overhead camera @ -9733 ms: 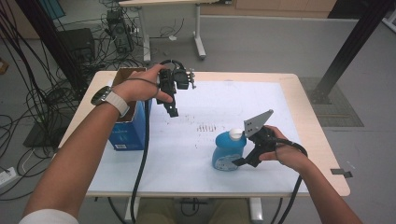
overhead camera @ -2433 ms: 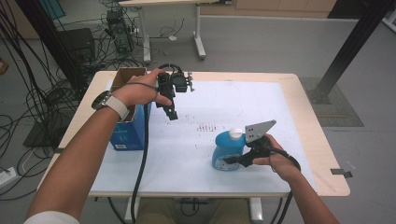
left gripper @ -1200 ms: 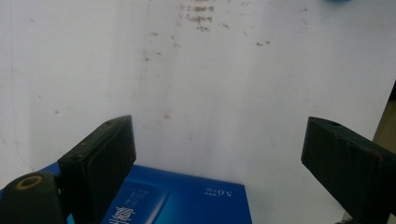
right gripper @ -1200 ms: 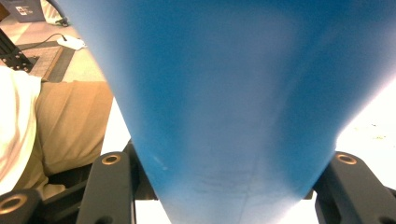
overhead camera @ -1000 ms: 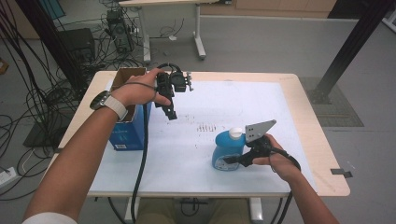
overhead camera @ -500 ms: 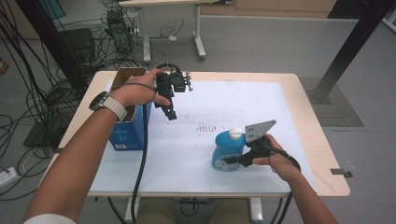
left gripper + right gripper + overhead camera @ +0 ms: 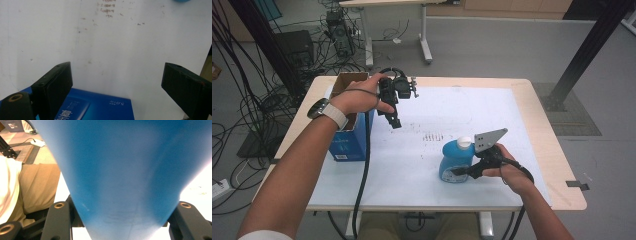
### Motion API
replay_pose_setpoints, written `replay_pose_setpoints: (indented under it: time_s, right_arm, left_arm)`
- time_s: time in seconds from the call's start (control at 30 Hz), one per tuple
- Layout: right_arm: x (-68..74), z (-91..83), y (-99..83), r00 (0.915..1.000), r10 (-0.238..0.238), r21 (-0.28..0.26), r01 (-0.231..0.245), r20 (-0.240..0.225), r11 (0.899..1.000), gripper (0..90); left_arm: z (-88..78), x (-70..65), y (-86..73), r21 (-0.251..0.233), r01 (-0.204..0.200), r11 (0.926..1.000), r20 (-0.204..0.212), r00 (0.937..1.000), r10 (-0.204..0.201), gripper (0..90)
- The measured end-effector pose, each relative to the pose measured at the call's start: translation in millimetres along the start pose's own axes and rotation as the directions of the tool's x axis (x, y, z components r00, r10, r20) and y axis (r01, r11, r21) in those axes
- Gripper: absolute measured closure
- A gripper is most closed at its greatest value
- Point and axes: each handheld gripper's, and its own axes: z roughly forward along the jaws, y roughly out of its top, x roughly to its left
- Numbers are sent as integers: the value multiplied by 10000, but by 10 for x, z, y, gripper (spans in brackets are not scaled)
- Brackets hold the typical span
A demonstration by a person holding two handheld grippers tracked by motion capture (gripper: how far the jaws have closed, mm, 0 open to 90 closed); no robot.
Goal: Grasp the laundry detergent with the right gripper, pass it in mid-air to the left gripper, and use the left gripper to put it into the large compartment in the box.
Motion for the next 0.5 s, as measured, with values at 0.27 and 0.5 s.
replay_pose_setpoints:
  time_s: [0.27, 0.5]
  right_arm:
    - [0, 1, -3, 10000, -4, -23, 4, -1, 10000, 431]
    - [-4, 1, -3, 10000, 19, -26, -19, -20, 10000, 430]
  left_arm:
    - [-1, -5, 1, -24, 29, 10000, 8, 10000, -29, 103]
    - [-4, -4, 3, 6, 9, 10000, 7, 10000, -9, 103]
